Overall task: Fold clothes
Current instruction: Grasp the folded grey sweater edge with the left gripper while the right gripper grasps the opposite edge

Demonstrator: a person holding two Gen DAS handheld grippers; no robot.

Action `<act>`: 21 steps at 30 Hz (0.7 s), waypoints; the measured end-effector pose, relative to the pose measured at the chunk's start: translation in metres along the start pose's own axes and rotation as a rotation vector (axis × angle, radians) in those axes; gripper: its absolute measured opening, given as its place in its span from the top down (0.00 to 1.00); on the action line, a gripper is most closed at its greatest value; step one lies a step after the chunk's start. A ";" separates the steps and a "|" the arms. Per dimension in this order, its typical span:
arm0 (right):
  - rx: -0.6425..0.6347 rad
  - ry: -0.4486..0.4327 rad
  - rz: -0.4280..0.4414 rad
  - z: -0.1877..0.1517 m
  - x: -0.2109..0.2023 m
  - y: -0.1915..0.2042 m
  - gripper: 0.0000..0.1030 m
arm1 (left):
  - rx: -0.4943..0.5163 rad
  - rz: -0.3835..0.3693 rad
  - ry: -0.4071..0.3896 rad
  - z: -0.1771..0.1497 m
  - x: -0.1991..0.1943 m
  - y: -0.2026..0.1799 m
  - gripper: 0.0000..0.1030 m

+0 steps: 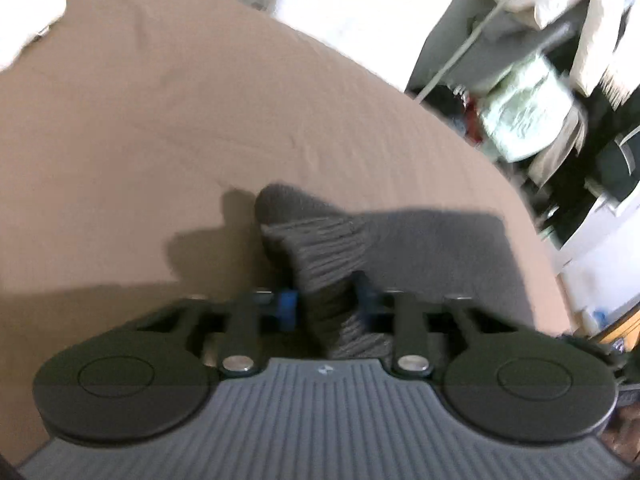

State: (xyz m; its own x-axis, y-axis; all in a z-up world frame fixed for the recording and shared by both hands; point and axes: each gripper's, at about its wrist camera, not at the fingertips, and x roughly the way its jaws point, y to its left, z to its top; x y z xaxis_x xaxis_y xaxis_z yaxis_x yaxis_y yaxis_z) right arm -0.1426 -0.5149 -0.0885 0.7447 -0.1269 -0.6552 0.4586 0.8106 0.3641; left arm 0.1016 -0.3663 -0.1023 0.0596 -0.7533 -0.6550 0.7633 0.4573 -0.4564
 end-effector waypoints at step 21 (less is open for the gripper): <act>0.145 0.077 0.174 -0.041 -0.013 -0.020 0.18 | 0.027 0.126 0.024 -0.034 -0.021 -0.025 0.47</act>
State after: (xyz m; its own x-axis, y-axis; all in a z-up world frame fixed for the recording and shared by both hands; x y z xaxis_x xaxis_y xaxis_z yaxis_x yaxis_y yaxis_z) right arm -0.1809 -0.5056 -0.1147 0.7818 0.0561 -0.6210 0.3955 0.7253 0.5635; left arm 0.0591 -0.3456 -0.0974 0.1405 -0.6791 -0.7205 0.7682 0.5339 -0.3534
